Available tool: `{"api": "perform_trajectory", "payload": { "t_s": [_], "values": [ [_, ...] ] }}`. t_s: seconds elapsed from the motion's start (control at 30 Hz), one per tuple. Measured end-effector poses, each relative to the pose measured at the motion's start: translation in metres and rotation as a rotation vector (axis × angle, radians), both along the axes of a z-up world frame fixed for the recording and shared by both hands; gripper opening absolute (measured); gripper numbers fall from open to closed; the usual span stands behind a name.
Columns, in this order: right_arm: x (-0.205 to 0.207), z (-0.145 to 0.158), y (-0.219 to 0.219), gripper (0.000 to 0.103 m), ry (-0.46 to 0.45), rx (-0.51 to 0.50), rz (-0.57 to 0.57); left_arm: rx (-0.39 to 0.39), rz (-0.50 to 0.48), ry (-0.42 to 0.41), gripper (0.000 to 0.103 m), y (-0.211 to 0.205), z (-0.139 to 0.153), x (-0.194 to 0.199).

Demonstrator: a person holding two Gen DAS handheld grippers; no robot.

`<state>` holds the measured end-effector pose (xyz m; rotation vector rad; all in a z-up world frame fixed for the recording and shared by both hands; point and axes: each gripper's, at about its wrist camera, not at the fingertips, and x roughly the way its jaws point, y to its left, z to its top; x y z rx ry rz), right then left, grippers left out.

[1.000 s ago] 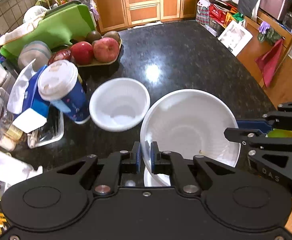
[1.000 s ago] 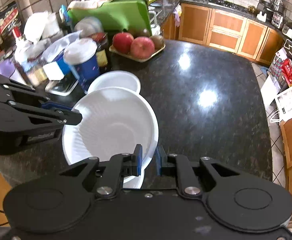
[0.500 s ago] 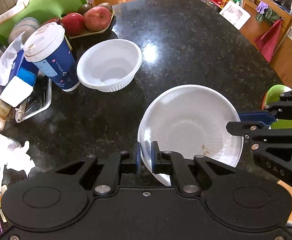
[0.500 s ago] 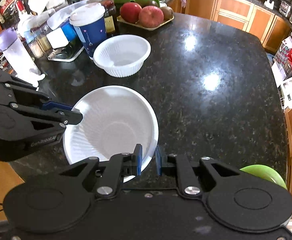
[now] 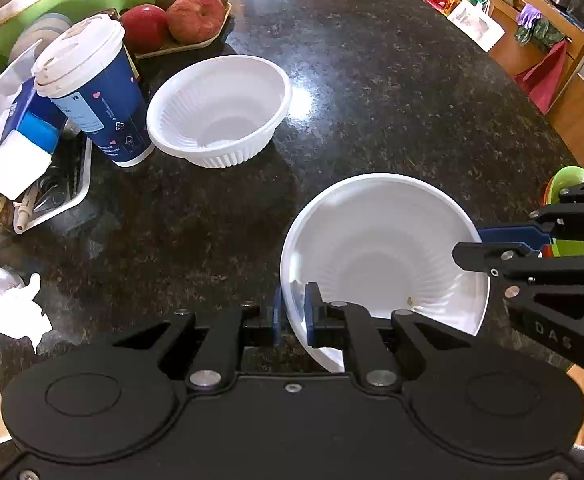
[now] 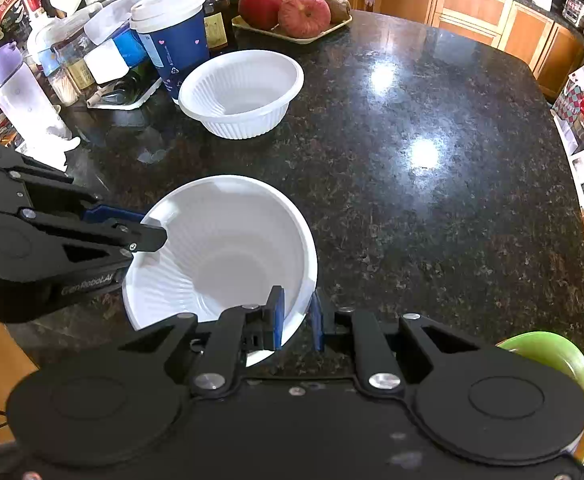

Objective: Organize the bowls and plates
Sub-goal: 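Carry the white bowl with the left gripper and lower it into the stack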

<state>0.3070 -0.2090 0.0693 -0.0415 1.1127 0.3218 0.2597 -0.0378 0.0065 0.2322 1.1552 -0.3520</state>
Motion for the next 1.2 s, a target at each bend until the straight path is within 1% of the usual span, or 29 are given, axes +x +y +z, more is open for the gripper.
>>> {"api": "perform_trajectory", "payload": {
  "t_s": [0.1,0.23,0.3,0.33,0.37,0.5,0.8,1.03,1.2],
  "values": [
    [0.001,-0.002,-0.002,0.017,0.013,0.001,0.0,-0.012,-0.009,0.005,0.021,0.001,0.001,0.001],
    [0.002,-0.003,-0.002,0.02,0.023,0.011,0.008,-0.026,-0.015,-0.012,0.024,0.003,0.002,-0.001],
    [0.002,-0.002,-0.001,0.02,0.02,0.015,0.013,-0.034,-0.018,-0.019,0.029,0.003,0.004,-0.001],
    [0.002,-0.002,-0.001,0.02,0.016,0.017,0.014,-0.036,-0.022,-0.022,0.034,0.003,0.004,-0.002],
    [0.002,-0.001,-0.001,0.022,0.014,0.018,0.017,-0.036,-0.023,-0.025,0.037,0.003,0.004,-0.002],
    [0.003,0.001,-0.001,0.025,0.005,0.023,0.015,-0.023,-0.03,-0.033,0.037,0.001,0.004,-0.002],
    [0.006,0.007,-0.006,0.027,-0.007,0.042,0.007,-0.036,-0.021,-0.033,0.037,0.007,0.006,-0.002],
    [0.013,0.026,-0.012,0.027,-0.05,0.072,0.004,-0.073,0.003,-0.074,0.037,0.019,0.025,0.001],
    [0.03,0.043,-0.015,0.027,-0.074,0.115,0.012,-0.119,0.07,-0.129,0.037,0.035,0.043,0.015]
  ]
}}
